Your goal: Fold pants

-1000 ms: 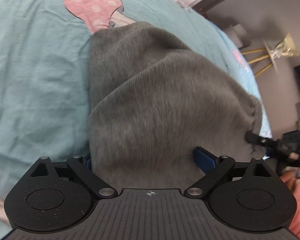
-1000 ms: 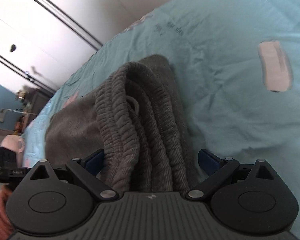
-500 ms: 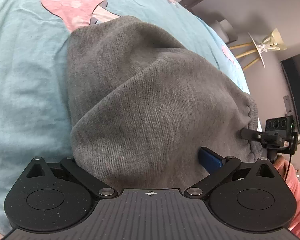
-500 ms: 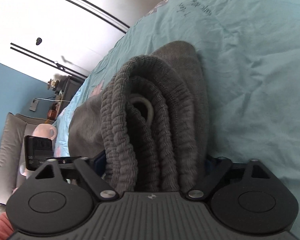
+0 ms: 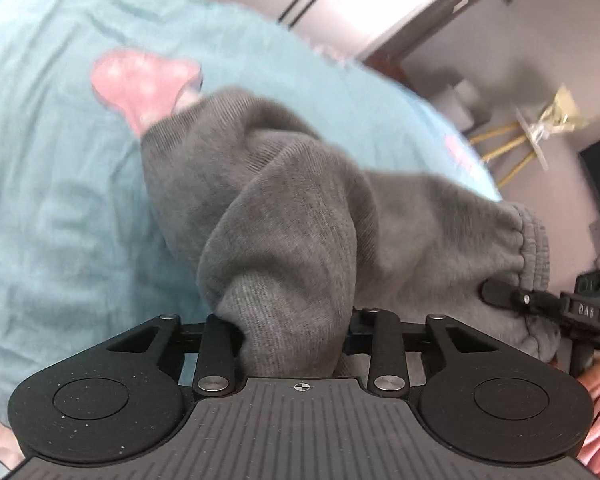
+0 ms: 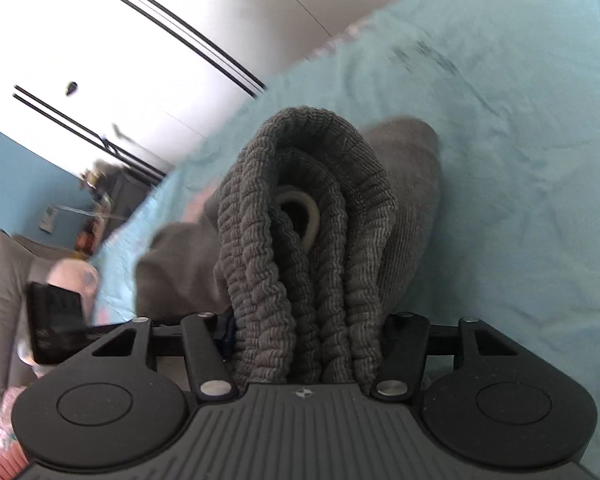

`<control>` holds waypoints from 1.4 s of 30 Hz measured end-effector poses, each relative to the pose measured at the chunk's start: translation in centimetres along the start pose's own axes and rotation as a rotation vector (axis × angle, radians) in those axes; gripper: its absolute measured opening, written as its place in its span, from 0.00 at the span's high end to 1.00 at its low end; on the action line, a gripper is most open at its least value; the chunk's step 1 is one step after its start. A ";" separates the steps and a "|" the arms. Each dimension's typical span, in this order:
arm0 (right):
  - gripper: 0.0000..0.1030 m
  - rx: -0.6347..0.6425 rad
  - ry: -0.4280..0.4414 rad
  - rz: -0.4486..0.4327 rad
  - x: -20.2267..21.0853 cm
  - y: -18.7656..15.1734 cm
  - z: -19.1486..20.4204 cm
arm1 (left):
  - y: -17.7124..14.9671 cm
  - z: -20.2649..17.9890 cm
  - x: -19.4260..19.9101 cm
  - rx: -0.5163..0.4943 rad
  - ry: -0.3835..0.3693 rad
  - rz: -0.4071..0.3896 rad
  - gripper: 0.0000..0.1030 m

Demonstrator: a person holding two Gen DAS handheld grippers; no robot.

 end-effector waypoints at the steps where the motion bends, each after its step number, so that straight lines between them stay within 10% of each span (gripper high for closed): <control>1: 0.45 0.011 0.020 -0.009 0.3 0.3 0.8 | 0.8 -0.3 0.7 -0.006 -0.008 -0.026 0.67; 8: 0.45 0.022 0.116 -0.129 0.7 5.7 5.2 | 8.2 -0.1 3.7 -0.004 0.025 -0.210 0.65; 10: 0.45 0.001 0.133 -0.156 0.0 7.9 5.5 | 9.7 1.5 3.3 0.033 0.073 -0.223 0.45; 12: 0.35 -0.002 0.105 -0.183 -1.1 9.9 5.2 | 10.2 3.9 2.9 0.074 0.255 -0.202 0.19; 14: 0.09 0.029 -0.024 -0.196 -2.2 11.5 4.5 | 9.9 6.6 3.6 0.084 0.554 -0.182 0.15; 16: 0.08 0.096 -0.234 -0.281 -2.0 12.7 3.4 | 8.7 7.4 4.3 0.045 0.666 -0.162 0.15; 18: 0.06 0.183 -0.402 -0.384 -1.0 12.5 3.1 | 7.4 6.3 4.5 0.031 0.556 -0.199 0.14; 25: 0.25 0.358 -0.241 -0.468 -2.0 6.6 8.1 | 4.6 1.1 1.3 0.006 0.336 -0.218 0.07; 33: 0.99 0.417 -0.353 -0.345 -6.2 3.8 5.1 | 1.1 3.0 -0.7 -0.057 0.561 -0.094 0.06; 42: 0.95 0.463 -0.394 -0.334 -5.9 2.8 6.2 | -1.5 4.9 0.5 0.042 0.529 -0.053 0.05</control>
Point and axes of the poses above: each gripper's, at about its wrist camera, not at the fingertips, and x roughly against the way its jaws point, z to its left, y to its top, the point moved 8 cm from there along -x, roughly the way its jaws point, and after that the axes turned 8 degrees about -x, right-handed, at the moved point
